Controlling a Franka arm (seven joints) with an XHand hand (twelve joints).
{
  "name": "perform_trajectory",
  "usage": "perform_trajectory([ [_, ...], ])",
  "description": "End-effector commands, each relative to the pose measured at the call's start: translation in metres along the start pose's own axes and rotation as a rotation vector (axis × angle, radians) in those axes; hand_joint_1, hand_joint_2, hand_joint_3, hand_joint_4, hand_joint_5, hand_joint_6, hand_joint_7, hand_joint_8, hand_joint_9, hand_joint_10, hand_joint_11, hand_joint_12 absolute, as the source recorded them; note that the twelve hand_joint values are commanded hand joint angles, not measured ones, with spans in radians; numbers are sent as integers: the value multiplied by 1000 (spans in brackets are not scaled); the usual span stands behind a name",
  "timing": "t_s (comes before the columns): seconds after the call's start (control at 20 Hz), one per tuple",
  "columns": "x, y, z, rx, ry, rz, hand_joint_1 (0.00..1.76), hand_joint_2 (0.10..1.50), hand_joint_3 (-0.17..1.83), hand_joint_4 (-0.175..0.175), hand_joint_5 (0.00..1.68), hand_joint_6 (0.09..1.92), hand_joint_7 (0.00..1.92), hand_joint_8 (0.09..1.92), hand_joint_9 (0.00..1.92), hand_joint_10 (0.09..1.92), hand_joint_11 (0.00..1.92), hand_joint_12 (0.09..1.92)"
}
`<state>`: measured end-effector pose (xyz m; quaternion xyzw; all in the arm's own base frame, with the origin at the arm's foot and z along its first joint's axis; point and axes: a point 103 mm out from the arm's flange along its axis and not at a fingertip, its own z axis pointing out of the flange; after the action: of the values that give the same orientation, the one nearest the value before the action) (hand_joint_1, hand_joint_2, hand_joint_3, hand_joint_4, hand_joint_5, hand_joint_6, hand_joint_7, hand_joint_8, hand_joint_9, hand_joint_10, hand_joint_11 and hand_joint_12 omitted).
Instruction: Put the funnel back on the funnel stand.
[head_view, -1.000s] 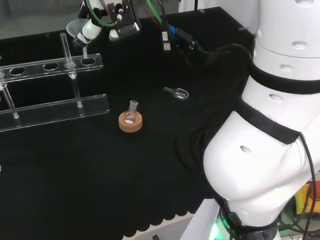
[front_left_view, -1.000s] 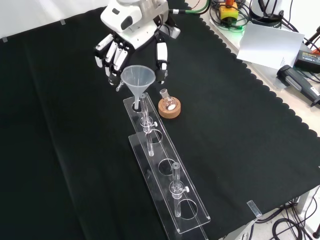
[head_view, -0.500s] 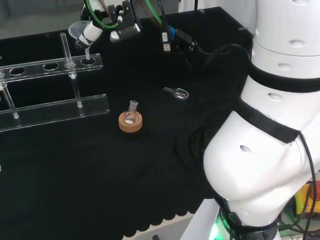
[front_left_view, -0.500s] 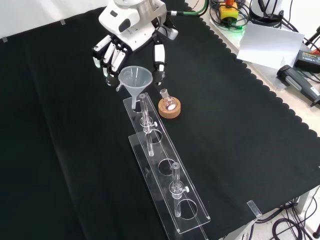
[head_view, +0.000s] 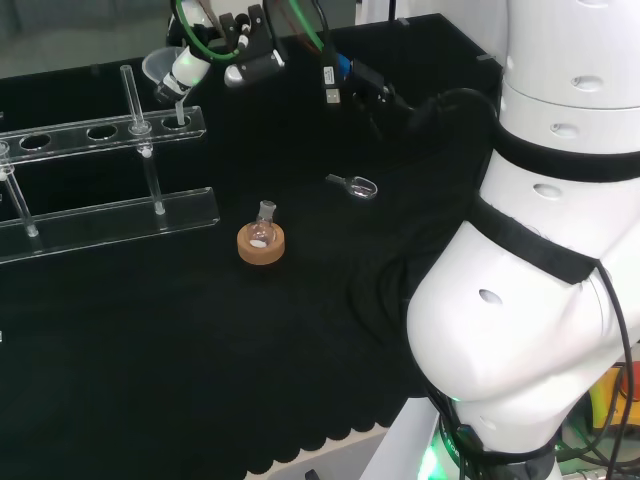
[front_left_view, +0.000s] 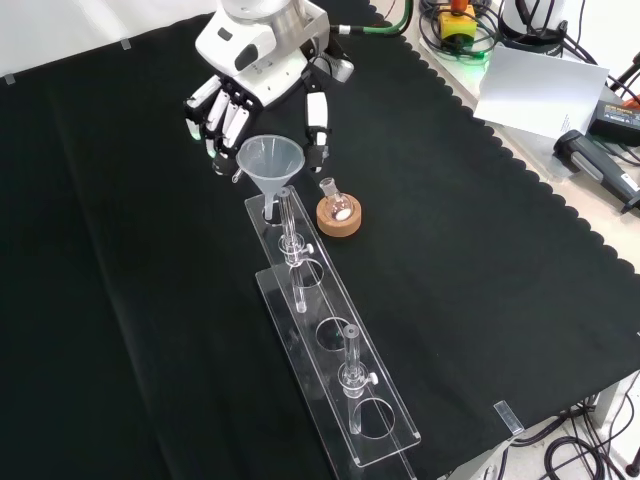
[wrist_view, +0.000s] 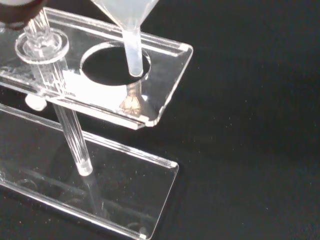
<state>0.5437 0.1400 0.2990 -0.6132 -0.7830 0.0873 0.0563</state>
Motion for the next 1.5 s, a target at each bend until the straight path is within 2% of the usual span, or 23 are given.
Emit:
perform_trajectory([
  [0.05,-4,-1,5,15,0,6,752,728,70,26,758,87,1022,224,563,553,0,1225],
  [0.6,0,4,26,60,23,-10,724,731,76,25,715,87,993,204,557,544,0,1226],
  [0.95,5,13,33,104,-2,-21,704,732,80,29,703,87,974,193,552,541,0,1220],
  [1.5,6,23,35,178,-26,-30,618,704,101,42,609,87,743,115,449,593,0,1073],
])
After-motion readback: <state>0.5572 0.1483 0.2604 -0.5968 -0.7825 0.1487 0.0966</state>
